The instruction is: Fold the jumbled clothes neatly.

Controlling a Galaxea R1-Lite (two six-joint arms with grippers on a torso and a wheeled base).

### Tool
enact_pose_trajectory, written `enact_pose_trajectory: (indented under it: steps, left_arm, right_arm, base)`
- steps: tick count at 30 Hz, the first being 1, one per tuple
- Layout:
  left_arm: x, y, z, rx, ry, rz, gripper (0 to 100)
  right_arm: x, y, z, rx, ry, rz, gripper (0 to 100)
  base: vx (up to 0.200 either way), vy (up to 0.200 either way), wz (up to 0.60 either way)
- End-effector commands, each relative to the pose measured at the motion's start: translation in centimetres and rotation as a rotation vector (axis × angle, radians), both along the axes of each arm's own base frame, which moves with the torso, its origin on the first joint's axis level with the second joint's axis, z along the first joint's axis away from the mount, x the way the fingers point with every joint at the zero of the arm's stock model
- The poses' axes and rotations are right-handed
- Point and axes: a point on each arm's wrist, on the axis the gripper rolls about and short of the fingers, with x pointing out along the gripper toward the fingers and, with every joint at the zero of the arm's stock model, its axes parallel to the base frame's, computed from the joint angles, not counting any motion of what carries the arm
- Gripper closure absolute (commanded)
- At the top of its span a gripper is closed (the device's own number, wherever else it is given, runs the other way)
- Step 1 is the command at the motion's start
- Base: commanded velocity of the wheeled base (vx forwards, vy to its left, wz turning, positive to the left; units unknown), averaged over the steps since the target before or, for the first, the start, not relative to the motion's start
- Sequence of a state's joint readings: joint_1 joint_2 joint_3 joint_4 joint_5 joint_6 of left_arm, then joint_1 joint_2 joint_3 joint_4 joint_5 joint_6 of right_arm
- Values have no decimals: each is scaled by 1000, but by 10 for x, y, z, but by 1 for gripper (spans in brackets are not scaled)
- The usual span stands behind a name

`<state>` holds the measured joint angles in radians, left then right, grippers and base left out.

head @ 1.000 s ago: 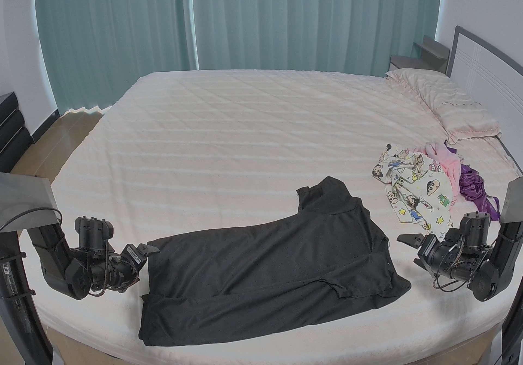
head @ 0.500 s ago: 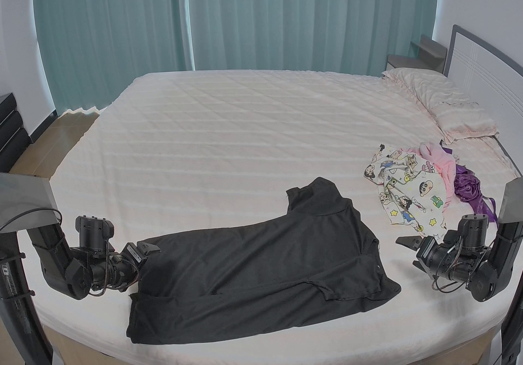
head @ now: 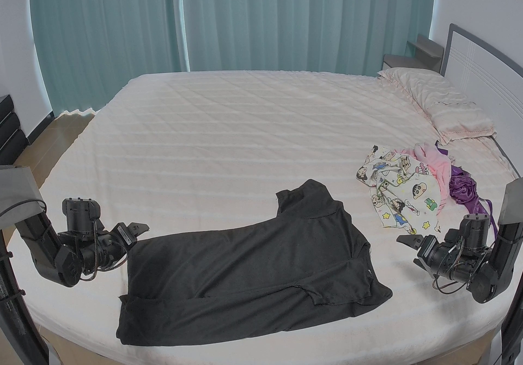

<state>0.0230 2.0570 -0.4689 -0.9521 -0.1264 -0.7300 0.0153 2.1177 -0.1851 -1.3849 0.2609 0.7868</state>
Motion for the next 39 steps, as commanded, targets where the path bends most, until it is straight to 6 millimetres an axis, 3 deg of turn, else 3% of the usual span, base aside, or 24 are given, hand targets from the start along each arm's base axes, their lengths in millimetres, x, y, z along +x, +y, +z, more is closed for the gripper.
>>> enact_pose_trajectory:
  steps: [1, 5, 11, 15, 16, 17, 21, 22, 23, 26, 29, 39]
  left_arm:
    - [26, 20, -14, 67, -22, -8, 0]
    - [39, 27, -28, 34, -13, -44, 0]
    - [35, 39, -42, 31, 9, -130, 0]
    - [38, 41, -51, 53, -23, -139, 0]
    - [38, 41, -51, 53, -23, -139, 0]
    - [38, 40, -53, 62, -55, -137, 0]
    - [37, 38, -60, 73, -97, -144, 0]
    - [37, 38, -60, 73, -97, -144, 0]
    - [39, 37, -66, 79, -112, -140, 0]
    - [32, 38, -68, 71, -107, -142, 0]
    - [31, 37, -70, 68, -103, -146, 0]
    - [28, 34, -78, 80, -73, -145, 0]
  right_arm:
    - [-4, 1, -2, -5, -3, 8, 0]
    - [-5, 2, -3, -27, -10, 22, 0]
    - [2, 16, -4, -54, -31, 89, 0]
    - [32, 37, -1, -84, -117, 173, 0]
    - [32, 37, -1, -84, -117, 173, 0]
    - [52, 49, 3, -84, -132, 205, 0]
    - [93, 67, 13, -88, -84, 235, 0]
    - [93, 67, 13, -88, -84, 235, 0]
    - [116, 77, 14, -89, -62, 249, 0]
    - [143, 89, 3, -89, -67, 261, 0]
    - [154, 99, -14, -91, -62, 280, 0]
    - [167, 102, -16, -67, -96, 273, 0]
  base:
    - [0, 0, 0]
    - [0, 0, 0]
    - [0, 0, 0]
    - [0, 0, 0]
    - [0, 0, 0]
    - [0, 0, 0]
    - [0, 0, 0]
    - [0, 0, 0]
    - [0, 0, 0]
    - [0, 0, 0]
    - [0, 0, 0]
    - [0, 0, 0]
